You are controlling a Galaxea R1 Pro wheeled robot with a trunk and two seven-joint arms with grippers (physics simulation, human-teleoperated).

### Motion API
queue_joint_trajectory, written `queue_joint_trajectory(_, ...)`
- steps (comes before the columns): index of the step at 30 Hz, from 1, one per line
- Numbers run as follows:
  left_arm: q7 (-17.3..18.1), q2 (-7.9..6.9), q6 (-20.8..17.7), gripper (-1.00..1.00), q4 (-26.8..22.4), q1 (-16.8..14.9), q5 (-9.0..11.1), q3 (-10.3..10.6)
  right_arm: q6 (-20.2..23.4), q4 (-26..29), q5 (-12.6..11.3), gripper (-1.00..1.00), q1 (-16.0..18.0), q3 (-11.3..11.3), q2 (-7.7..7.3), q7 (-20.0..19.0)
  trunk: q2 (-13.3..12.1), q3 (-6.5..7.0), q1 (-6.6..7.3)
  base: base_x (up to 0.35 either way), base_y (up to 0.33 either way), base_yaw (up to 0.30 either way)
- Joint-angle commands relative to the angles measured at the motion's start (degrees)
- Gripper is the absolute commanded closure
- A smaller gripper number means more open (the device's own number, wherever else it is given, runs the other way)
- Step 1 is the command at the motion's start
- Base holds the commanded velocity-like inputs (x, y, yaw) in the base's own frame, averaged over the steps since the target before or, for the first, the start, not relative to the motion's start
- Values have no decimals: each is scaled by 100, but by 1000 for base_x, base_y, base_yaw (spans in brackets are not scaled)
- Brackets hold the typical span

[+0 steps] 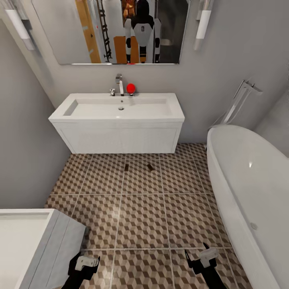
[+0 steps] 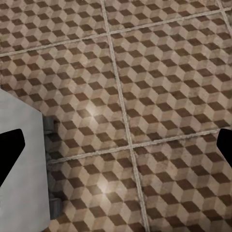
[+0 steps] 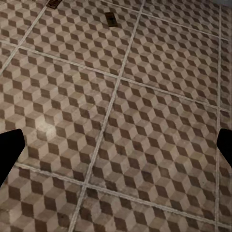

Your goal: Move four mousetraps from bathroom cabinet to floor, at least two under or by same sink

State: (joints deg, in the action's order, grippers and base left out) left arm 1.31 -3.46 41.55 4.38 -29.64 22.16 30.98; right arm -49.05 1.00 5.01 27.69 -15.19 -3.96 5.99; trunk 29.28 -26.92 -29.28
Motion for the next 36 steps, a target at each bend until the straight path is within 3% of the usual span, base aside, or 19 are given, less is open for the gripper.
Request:
queue_joint_trajectory(1,15,4,28,-100,19,-7,47,48,-8,-3,53,-100,2,-19,0,60,-35,21,20,0,0,0)
queue_joint_trajectory(16,13,4,28,-100,19,-5,47,48,-8,-3,53,-100,6,-19,1,60,-636,429,349,0,0,0)
queue_joint_trajectory(36,17,4,27,-100,19,-7,48,48,-8,-3,53,-100,3,-19,1,60,-636,612,349,0,0,0)
